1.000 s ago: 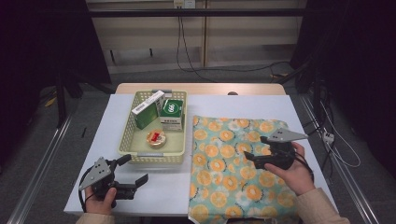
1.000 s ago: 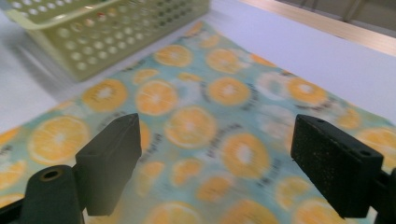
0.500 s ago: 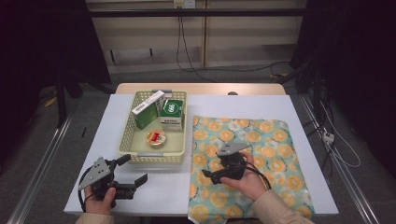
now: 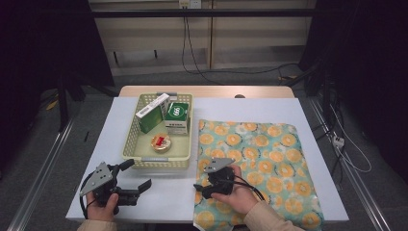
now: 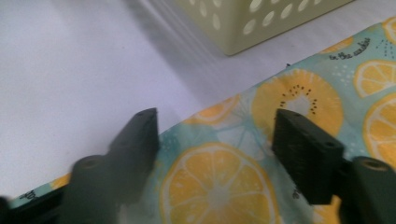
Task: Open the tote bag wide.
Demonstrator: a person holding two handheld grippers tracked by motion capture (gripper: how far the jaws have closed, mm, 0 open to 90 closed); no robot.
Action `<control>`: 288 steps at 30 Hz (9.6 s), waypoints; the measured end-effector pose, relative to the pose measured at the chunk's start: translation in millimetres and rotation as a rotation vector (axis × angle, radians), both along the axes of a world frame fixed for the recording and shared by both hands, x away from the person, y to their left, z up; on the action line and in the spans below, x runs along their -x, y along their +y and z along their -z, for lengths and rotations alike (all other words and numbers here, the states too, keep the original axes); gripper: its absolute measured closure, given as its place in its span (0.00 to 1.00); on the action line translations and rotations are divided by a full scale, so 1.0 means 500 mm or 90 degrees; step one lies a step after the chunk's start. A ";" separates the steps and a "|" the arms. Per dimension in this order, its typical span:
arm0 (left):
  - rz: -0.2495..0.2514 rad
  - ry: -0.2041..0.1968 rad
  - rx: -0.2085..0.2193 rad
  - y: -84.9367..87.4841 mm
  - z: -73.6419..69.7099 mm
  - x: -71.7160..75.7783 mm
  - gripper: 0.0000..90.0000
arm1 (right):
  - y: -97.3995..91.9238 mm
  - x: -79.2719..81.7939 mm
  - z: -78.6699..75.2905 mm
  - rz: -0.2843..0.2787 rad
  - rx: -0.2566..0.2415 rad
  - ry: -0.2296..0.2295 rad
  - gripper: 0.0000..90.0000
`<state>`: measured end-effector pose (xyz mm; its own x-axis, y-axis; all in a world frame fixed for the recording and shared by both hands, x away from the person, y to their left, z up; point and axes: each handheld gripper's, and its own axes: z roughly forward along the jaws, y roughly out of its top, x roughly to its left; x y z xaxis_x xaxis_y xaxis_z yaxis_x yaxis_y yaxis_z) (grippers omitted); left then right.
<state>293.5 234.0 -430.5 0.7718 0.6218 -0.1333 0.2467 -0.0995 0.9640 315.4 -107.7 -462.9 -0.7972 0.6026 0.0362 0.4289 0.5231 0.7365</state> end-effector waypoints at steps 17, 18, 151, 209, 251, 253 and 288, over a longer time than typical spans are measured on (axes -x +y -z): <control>0.000 -0.004 -0.008 -0.002 -0.002 0.002 0.04 | -0.006 -0.003 -0.001 -0.014 -0.013 -0.004 1.00; -0.001 -0.004 -0.006 -0.001 -0.001 0.002 0.04 | -0.006 -0.002 -0.001 -0.014 -0.012 -0.007 1.00; 0.001 0.000 -0.021 -0.003 0.001 0.001 0.04 | -0.114 0.020 -0.089 -0.041 -0.092 0.054 0.45; -0.013 -0.003 -0.006 0.009 0.001 -0.002 0.04 | -0.327 -0.113 -0.081 0.173 -0.095 0.003 1.00; -0.008 0.005 -0.011 0.007 0.003 -0.002 0.04 | -0.280 -0.024 -0.073 0.091 -0.065 0.014 0.55; -0.008 0.006 -0.009 0.005 0.003 -0.002 0.04 | -0.273 -0.010 -0.070 0.076 -0.054 0.015 0.57; 0.002 0.005 -0.018 -0.001 0.005 -0.004 0.04 | -0.210 -0.004 -0.006 0.087 0.021 -0.038 0.66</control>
